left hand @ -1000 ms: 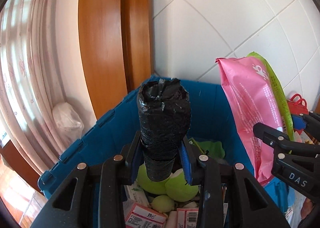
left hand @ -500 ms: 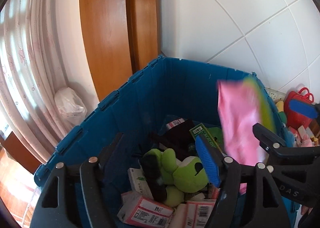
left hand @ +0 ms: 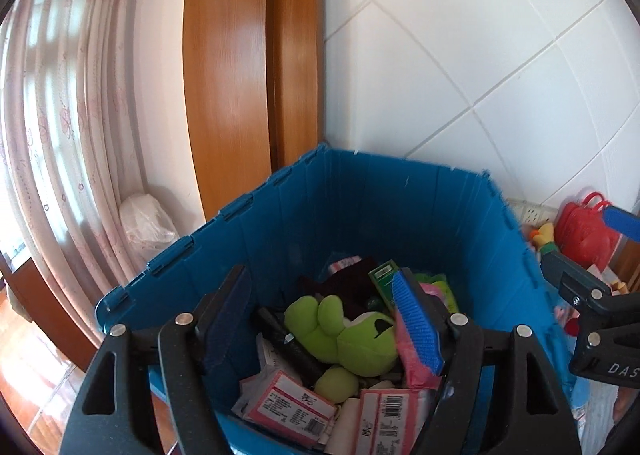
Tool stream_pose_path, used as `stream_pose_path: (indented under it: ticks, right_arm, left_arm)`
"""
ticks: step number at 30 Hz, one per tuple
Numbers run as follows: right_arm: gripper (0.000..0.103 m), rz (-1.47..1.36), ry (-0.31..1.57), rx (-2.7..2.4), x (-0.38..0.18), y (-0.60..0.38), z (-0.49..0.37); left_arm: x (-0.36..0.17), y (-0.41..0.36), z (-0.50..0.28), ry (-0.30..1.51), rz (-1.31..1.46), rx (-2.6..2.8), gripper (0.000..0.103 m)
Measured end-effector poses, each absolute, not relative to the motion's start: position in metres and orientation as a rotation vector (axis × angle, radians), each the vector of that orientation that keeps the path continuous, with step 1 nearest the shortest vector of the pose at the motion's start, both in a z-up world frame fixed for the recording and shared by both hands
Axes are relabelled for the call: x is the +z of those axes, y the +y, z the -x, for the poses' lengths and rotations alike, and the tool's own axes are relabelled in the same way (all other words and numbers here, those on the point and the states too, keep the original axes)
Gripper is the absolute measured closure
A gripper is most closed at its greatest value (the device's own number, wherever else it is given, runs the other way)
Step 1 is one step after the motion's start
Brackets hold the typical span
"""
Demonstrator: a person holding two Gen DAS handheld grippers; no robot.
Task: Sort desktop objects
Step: 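Move both tools back over the pile on the bed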
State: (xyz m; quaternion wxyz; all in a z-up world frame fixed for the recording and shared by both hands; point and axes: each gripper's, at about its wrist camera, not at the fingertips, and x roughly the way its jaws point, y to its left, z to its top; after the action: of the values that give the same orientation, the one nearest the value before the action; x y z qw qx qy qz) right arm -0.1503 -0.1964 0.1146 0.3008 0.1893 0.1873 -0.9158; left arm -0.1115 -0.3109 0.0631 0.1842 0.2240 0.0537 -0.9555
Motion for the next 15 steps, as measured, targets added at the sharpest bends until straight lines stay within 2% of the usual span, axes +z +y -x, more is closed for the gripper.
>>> stream_pose_path:
  ticks: [2,9,15]
  right_arm:
    - [0.0,-0.472,0.454,-2.45,0.118,-0.174,0.141]
    - [0.0,-0.451,0.314,-2.563,0.112,-0.067,0.118]
    - [0.0,-0.62,0.238,-2.73,0.076,0.043,0.128]
  left_arm:
    - [0.068,-0.296,0.095,0.165,-0.56,-2.724,0.025]
    - [0.077,-0.22,0.062,0.165,-0.399,-2.865,0.025]
    - [0.067,-0.138,0.069,0.127,-0.499,-3.053,0.025]
